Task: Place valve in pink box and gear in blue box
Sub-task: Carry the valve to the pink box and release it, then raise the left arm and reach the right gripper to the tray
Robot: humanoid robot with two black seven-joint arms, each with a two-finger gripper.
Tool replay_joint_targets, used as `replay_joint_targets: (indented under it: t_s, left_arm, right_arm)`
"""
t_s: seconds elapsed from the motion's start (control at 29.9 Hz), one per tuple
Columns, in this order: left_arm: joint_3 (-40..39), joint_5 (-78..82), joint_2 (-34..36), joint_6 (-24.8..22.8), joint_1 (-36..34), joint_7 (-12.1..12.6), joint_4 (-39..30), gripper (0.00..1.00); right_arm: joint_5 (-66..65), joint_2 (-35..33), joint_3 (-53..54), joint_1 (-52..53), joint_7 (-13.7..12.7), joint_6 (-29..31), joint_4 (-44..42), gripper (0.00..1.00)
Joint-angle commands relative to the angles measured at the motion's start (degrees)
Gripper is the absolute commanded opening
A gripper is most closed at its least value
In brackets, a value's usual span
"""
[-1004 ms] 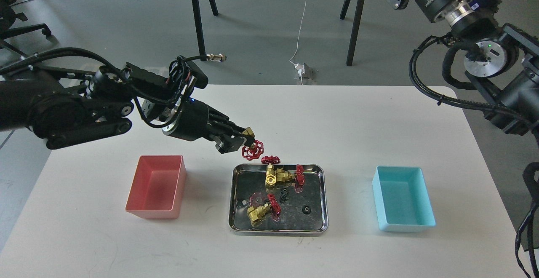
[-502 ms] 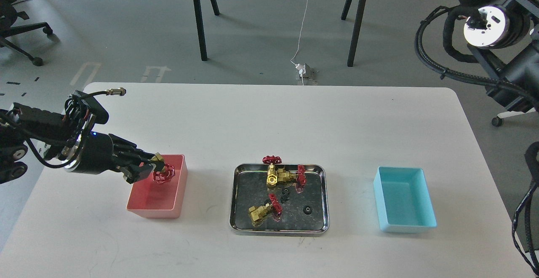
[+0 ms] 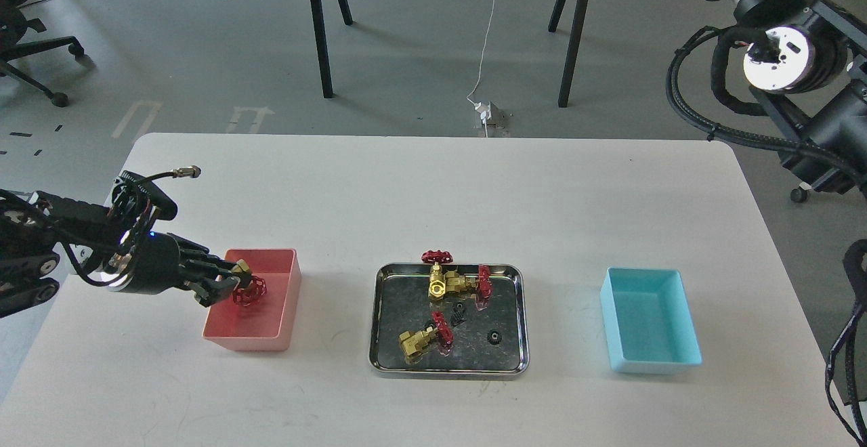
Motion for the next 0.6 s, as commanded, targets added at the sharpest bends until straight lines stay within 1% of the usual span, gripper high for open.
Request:
replay_joint_targets:
  t_s: [0.0, 0.07, 0.13, 0.23, 0.27, 0.33, 0.37, 0.4, 0.43, 0.47, 0.54, 0.57]
  left_arm:
    - [-0.01, -0.19, -2.77, 1.13, 2.41, 0.0, 3.36, 0.12]
    - [-0.01, -0.19, -3.92, 1.31, 3.03, 0.0, 4.86, 0.14]
    - [-0.01, -0.19, -4.53, 1.39, 3.47, 0.0, 5.39, 0.21]
    - [-0.01, -0.28, -4.62, 1.48, 3.73, 0.0, 5.39, 0.39]
    - [-0.09, -0.28, -4.62, 1.74, 3.73, 0.0, 5.22, 0.47]
    - [-0.18, -0.28, -4.54, 2.36, 3.65, 0.0, 4.69, 0.58]
    - [-0.27, -0.54, -4.54, 2.54, 3.56, 0.0, 4.6, 0.66]
    - [-0.62, -0.89, -4.36, 2.54, 3.47, 0.0, 4.34, 0.77]
    - [-1.32, -1.33, -4.01, 2.28, 3.38, 0.0, 3.81, 0.84]
    - [-2.46, -2.12, -3.66, 2.1, 3.38, 0.0, 3.11, 0.88]
    - [-5.09, -4.14, -2.35, 1.75, 3.21, 0.0, 1.01, 0.92]
    - [-6.76, -5.37, -0.6, 1.49, 2.94, 0.0, -0.92, 0.92]
  right_arm:
    - [-0.01, -0.17, 0.04, -0.63, 0.0, 0.06, -0.02, 1.0]
    - [-0.01, -0.17, 0.04, -0.89, 0.09, 0.06, -0.02, 1.0]
    - [0.08, -0.17, 0.22, -1.6, 0.09, 0.06, 0.16, 1.0]
    - [-0.01, -0.7, 0.22, -1.86, 0.09, -0.03, 0.86, 1.0]
    - [-0.01, -0.7, 0.22, -2.04, 0.09, -0.03, 1.12, 1.0]
    - [-0.01, -0.79, 0.22, -2.48, 0.09, 0.06, 1.3, 1.0]
    - [-0.01, -0.79, 0.04, -2.48, 0.09, -0.03, 1.3, 1.0]
    - [-0.09, -0.88, -0.39, -2.48, 0.09, 0.06, 1.39, 1.0]
    - [-0.88, -0.88, -0.66, -2.56, 0.09, -0.03, 1.56, 1.0]
    - [-1.06, -0.88, -1.18, -2.48, 0.09, -0.2, 2.0, 1.0]
    - [-1.84, -1.05, -3.02, -2.04, 0.09, -0.2, 3.32, 1.0]
    - [-3.5, -1.23, -4.78, -1.86, 0.18, -0.12, 4.19, 1.0]
